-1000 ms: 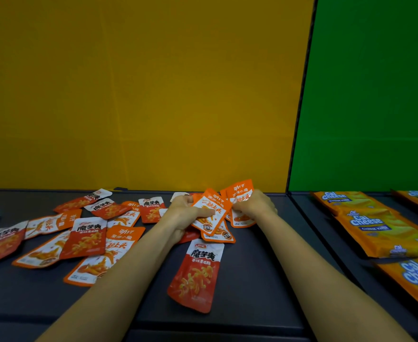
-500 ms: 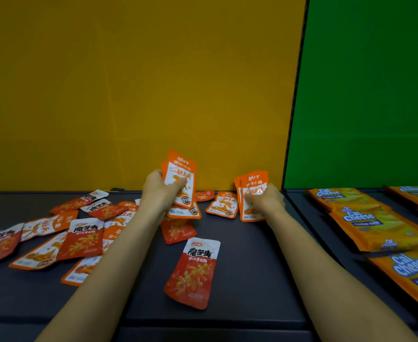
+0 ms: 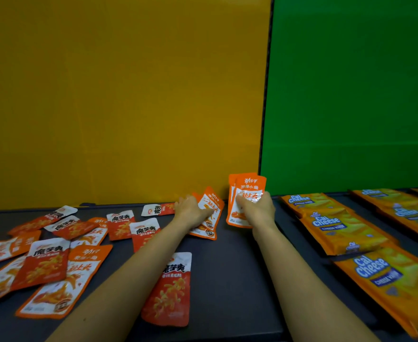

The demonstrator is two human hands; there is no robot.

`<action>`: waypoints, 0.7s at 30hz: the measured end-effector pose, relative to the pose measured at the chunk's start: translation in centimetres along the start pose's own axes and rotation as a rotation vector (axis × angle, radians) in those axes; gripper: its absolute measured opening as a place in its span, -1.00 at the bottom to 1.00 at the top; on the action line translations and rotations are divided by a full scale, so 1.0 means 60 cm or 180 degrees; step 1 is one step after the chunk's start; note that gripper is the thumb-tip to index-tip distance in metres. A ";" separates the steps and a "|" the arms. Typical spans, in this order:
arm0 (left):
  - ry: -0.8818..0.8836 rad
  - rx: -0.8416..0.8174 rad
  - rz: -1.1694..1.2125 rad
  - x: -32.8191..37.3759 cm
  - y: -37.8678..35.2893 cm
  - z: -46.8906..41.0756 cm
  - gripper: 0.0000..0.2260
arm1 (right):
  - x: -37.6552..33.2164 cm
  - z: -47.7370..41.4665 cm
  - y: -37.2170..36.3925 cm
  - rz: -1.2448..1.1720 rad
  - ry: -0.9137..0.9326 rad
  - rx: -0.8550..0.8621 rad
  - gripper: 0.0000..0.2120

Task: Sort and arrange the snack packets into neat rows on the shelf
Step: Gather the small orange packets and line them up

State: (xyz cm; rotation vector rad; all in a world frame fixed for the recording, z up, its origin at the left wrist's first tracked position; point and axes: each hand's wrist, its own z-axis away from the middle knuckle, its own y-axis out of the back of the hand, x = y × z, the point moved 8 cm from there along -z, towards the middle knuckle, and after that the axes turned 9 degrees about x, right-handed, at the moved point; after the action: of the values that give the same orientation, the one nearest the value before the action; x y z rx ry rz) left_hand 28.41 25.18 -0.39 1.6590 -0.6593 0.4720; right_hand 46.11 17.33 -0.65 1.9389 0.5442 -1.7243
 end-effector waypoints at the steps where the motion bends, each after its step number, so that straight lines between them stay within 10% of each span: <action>1: -0.0033 0.0012 -0.0157 0.001 0.000 -0.002 -0.48 | -0.001 0.000 0.001 0.0031 0.0006 0.0001 -0.62; 21: 0.0340 -0.0577 0.1067 -0.001 0.008 0.030 -0.56 | -0.013 0.048 0.037 0.0033 0.0150 0.0148 -0.64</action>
State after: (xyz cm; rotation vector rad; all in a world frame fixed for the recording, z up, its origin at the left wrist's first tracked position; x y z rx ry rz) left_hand 27.97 23.39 -0.38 1.3474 -0.8789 0.7139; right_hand 45.01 13.87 0.11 2.0154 0.5141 -1.7029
